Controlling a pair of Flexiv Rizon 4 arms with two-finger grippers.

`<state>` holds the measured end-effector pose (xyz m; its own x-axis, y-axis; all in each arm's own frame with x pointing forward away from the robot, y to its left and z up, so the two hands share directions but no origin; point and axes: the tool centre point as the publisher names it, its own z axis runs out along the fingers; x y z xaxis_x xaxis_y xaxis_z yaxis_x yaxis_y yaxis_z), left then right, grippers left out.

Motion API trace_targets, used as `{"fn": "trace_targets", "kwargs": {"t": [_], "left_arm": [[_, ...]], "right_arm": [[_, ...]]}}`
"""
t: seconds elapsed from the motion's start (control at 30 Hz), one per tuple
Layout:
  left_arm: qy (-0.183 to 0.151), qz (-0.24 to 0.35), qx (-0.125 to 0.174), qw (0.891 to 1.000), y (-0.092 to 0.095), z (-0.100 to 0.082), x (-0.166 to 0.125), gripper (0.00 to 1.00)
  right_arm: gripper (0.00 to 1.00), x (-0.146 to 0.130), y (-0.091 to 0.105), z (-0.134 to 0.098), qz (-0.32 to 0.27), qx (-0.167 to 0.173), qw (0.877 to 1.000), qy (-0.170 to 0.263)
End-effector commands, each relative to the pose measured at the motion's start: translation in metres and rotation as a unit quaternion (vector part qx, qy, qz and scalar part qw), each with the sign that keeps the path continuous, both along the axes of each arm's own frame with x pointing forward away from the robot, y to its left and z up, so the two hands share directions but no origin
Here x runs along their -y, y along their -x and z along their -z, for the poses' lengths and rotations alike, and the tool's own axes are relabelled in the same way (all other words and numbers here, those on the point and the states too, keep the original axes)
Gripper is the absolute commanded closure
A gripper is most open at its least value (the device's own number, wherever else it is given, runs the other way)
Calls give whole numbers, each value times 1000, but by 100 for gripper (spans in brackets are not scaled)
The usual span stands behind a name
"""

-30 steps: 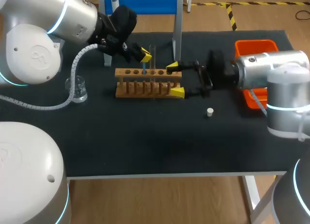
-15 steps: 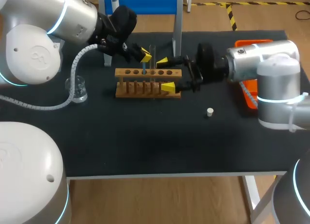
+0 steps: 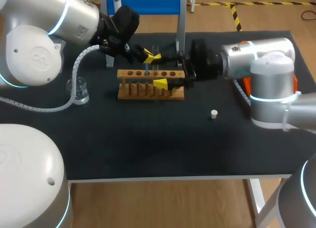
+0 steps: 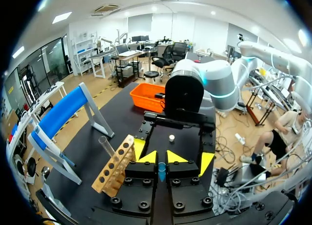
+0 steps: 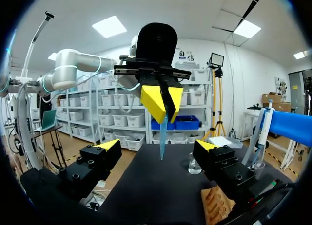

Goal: Invert the test tube, pick up the pipette, mount the tip to pipette, aspirate from beaker and dispense into the tube, eject the tip, return the pipette, and cap with the stopper.

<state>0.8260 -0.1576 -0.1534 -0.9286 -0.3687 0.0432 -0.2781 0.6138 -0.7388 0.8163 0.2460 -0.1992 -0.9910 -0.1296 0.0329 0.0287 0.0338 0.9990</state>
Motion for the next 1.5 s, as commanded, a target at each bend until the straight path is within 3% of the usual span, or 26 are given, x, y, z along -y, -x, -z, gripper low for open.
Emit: {"fn": "trace_targets", "kwargs": {"t": [0.03,0.43,0.87,1.13,1.5], "left_arm": [[-2,0,-2,1000,0,-1,0,100],[-2,0,-2,1000,0,-1,0,100],[-2,0,-2,1000,0,-1,0,100],[-2,0,-2,1000,0,-1,0,100],[-2,0,-2,1000,0,-1,0,100]], "right_arm": [[0,-6,-2,-1,1,-1,1000,-3],[4,-16,-5,-5,8,-6,1000,-14],[31,-24,-4,-6,10,-6,1000,-19],[38,-27,-3,-8,8,-3,1000,-22],[64,-29,-1,-10,3,1,1000,-23]]}}
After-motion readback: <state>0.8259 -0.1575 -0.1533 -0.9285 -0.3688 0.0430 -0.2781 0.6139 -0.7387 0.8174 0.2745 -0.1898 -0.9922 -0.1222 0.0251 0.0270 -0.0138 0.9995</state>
